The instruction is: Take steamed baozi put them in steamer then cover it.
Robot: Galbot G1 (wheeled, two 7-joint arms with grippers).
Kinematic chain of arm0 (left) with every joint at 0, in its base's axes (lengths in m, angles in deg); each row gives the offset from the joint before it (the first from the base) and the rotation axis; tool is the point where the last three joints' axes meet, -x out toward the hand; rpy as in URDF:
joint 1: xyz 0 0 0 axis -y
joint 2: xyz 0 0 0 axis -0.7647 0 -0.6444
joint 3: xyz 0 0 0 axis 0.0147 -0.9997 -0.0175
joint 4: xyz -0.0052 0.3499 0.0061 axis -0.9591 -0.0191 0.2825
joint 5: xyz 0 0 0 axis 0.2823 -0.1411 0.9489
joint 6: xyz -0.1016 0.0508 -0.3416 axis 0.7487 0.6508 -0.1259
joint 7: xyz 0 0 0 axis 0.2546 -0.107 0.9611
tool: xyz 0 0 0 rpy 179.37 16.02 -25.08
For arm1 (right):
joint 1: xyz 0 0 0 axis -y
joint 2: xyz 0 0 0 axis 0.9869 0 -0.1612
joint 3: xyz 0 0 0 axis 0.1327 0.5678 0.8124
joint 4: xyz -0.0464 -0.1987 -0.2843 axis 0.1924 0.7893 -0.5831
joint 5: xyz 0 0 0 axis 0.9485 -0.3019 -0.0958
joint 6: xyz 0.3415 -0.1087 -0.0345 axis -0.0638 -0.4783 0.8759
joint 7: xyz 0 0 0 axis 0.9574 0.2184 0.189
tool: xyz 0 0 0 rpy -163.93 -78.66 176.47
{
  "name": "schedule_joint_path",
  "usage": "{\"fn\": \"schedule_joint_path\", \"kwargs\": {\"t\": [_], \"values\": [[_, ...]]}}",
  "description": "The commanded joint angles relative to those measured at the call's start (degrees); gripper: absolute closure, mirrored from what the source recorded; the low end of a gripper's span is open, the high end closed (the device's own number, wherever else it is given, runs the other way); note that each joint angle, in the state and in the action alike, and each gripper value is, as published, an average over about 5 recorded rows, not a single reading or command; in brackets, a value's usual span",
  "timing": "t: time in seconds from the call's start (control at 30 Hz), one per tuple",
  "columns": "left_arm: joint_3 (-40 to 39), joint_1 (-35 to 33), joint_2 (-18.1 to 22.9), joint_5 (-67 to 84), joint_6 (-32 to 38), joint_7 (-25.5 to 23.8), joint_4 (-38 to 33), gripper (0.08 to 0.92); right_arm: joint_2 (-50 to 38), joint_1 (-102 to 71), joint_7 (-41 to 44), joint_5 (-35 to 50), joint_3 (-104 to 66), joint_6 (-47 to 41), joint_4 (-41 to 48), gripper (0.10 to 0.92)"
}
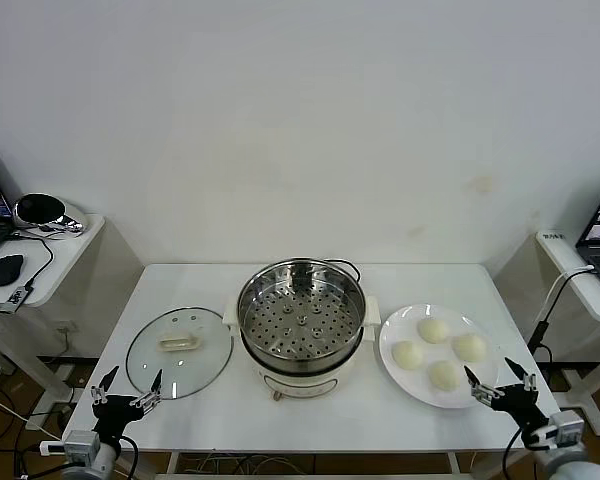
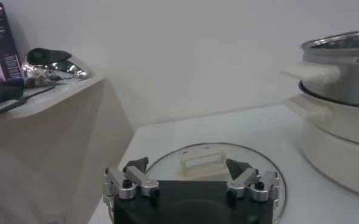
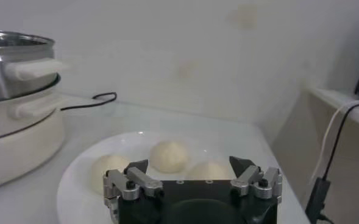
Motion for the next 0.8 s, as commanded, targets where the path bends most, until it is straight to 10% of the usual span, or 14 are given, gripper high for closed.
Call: {"fn": "schedule_joint_path", "kwargs": {"t": [0.03,0.4,0.8], "values": [[0.0,-0.2,0.1,-0.1,0.0,0.0,-1.0,0.177,-15.9,10.5,12.6,-12.5,0.9,-5.9,-0.2,0.203],[0.5,-1.8,1.8,-1.1,0.0,0.3,-2.6,0.177,-28.4,44.8,50.5,-34.4,27.9,-8.9,8.9,0.203],[1.1,-4.8,2.4,-2.1,0.1,0.3,-6.4,0.177,-14.7,71.6,58.9,-48.7,58.9,1.3,29.1,0.203]]}}
